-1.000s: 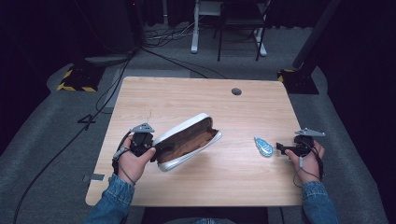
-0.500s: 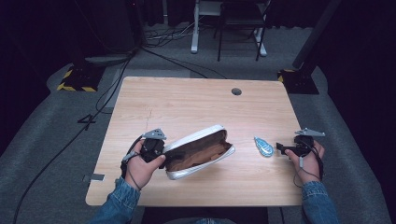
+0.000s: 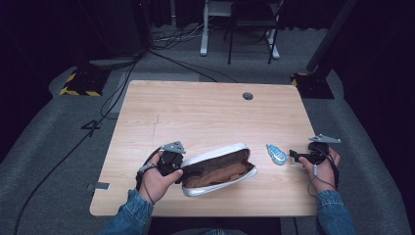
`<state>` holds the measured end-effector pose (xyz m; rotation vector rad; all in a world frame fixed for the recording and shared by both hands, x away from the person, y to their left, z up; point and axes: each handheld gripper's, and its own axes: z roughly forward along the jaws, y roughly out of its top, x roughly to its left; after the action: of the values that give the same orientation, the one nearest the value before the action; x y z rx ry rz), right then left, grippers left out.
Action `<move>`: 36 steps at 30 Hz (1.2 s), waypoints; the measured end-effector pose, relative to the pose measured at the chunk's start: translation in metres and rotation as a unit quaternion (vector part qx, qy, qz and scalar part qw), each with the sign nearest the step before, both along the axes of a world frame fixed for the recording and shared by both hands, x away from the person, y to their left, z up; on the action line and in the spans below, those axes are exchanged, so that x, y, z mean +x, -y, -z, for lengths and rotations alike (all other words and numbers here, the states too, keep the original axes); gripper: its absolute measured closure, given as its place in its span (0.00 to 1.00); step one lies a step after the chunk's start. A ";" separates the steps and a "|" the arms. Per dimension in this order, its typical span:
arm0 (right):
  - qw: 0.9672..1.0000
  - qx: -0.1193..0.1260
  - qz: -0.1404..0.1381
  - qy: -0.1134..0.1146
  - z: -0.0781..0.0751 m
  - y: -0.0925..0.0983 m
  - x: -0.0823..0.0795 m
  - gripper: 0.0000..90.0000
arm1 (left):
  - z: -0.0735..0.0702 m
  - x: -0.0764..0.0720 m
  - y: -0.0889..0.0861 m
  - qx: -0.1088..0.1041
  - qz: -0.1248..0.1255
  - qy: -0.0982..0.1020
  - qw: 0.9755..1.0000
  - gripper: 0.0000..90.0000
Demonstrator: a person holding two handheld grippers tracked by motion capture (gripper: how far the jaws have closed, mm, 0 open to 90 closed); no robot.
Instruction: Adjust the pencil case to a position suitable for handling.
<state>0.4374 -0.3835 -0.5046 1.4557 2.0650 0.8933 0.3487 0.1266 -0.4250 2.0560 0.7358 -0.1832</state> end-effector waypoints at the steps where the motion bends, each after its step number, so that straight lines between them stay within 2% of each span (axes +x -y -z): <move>1: 1.000 0.000 0.000 0.000 0.000 0.000 0.000 0.10 | 0.000 -0.001 0.002 -0.002 0.002 -0.001 1.000 0.92; 8: 1.000 0.000 0.000 0.000 0.000 0.000 0.000 0.10 | 0.011 -0.003 0.016 -0.001 0.029 -0.010 1.000 0.92; 9: 1.000 0.000 0.000 0.000 0.000 0.000 0.000 0.10 | 0.014 -0.003 0.017 -0.002 0.031 -0.016 0.999 0.92; 19: 1.000 0.000 0.000 0.000 0.000 0.000 0.000 0.10 | 0.023 -0.004 0.026 0.007 0.046 -0.022 0.999 0.92; 36: 1.000 0.000 0.000 0.000 0.000 0.000 0.000 0.10 | 0.041 -0.002 0.036 0.015 0.052 -0.039 0.998 0.92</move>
<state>0.4374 -0.3835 -0.5046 1.4560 2.0652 0.8934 0.3465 0.0905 -0.4665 2.1270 0.6821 -0.3142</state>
